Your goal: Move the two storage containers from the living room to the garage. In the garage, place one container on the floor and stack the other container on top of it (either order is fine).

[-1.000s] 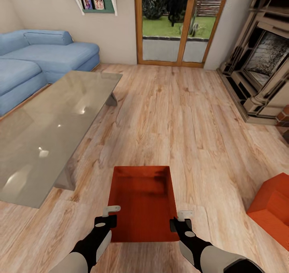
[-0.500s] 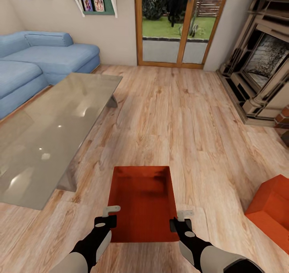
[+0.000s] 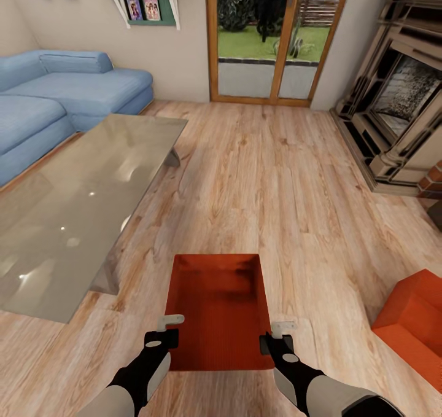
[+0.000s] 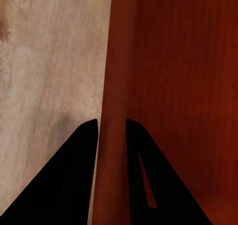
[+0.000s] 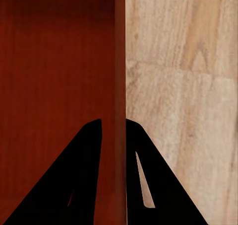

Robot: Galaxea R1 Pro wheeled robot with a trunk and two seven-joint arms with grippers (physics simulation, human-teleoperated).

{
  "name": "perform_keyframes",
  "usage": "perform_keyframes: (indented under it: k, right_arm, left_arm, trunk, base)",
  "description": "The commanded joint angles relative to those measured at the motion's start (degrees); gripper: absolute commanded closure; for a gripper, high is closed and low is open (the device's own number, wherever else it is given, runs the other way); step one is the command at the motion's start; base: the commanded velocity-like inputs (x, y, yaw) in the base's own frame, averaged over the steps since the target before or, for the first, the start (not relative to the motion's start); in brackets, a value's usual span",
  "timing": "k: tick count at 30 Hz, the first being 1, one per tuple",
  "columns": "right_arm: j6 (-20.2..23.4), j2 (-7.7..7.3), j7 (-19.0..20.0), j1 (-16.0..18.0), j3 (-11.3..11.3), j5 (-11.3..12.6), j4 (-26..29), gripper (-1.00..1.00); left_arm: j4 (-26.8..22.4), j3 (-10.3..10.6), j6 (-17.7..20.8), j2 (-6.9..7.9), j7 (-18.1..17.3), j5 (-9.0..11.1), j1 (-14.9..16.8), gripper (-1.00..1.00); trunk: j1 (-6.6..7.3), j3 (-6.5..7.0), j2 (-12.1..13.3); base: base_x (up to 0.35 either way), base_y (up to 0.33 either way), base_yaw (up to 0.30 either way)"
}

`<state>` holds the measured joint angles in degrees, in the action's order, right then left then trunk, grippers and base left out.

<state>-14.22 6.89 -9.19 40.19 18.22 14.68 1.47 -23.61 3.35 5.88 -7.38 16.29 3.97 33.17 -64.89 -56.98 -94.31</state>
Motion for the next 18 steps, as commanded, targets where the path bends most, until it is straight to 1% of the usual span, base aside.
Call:
perform_keyframes:
  k: [1,18]
  right_arm:
    - [-0.46,-0.13,-0.66,0.07,-1.17,0.70,0.11,1.00]
    - [-0.54,-0.13,-0.66,0.07,-1.17,0.70,0.11,1.00]
  left_arm:
    - [0.03,0.12,0.53,0.24,0.96,0.34,-0.03,1.00]
    - [-0.03,0.11,0.53,0.26,1.03,0.34,-0.03,1.00]
  trunk:
    - [0.23,0.15,0.40]
    - [3.96,3.21,7.22]
  base:
    - [0.000,0.000,0.000]
    - [0.000,0.000,0.000]
